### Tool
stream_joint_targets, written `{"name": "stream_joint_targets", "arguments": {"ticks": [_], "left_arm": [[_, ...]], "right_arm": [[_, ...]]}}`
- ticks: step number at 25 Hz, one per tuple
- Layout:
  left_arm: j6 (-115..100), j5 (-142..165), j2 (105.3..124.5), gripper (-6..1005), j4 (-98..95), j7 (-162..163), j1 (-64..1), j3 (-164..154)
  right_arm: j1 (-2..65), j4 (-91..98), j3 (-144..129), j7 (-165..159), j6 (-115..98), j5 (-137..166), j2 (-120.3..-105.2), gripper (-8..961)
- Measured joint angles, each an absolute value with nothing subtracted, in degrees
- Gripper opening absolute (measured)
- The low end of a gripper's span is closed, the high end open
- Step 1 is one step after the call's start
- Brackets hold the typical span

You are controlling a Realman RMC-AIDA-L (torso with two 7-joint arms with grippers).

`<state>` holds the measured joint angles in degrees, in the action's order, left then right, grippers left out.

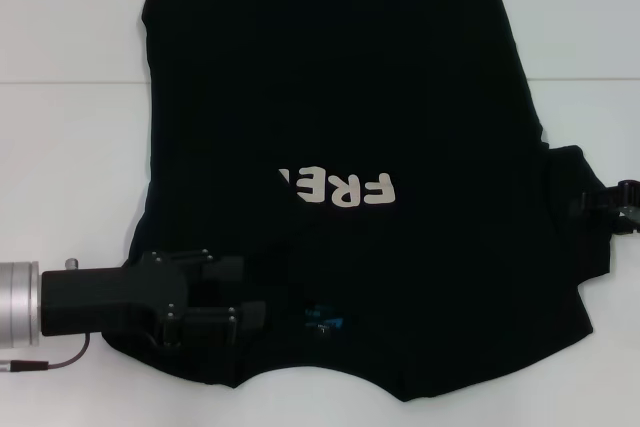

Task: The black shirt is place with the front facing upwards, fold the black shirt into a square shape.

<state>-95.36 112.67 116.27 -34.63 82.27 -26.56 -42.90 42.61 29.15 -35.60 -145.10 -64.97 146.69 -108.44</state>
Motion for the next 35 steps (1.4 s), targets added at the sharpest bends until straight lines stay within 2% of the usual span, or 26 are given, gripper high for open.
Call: {"name": "stream_joint_targets", "arguments": {"ticks": [22, 27, 30, 35], "left_arm": [[-95.4, 112.7, 116.27, 793, -34.6, 82.3, -26.4, -42.7], [-95.4, 112.7, 116.27, 793, -34.6, 82.3, -26.4, -42.7], [-95.5, 112.7, 116.27, 793, -34.6, 82.4, -26.4, -42.7], [-95.6, 112.7, 116.21, 793, -34.6, 82.9, -26.6, -42.7]], "right_arm": [[43.9, 29.6, -38.0, -145.2, -66.3, 146.6, -108.81, 839], [43.7, 29.7, -39.2, -145.6, -66.0, 146.6, -108.75, 655], [43.6, 29.7, -39.3, -145.6, -66.0, 146.7, -108.58, 409], [43.6, 29.7, -39.3, -145.6, -66.0, 146.7, -108.42, 301]]}}
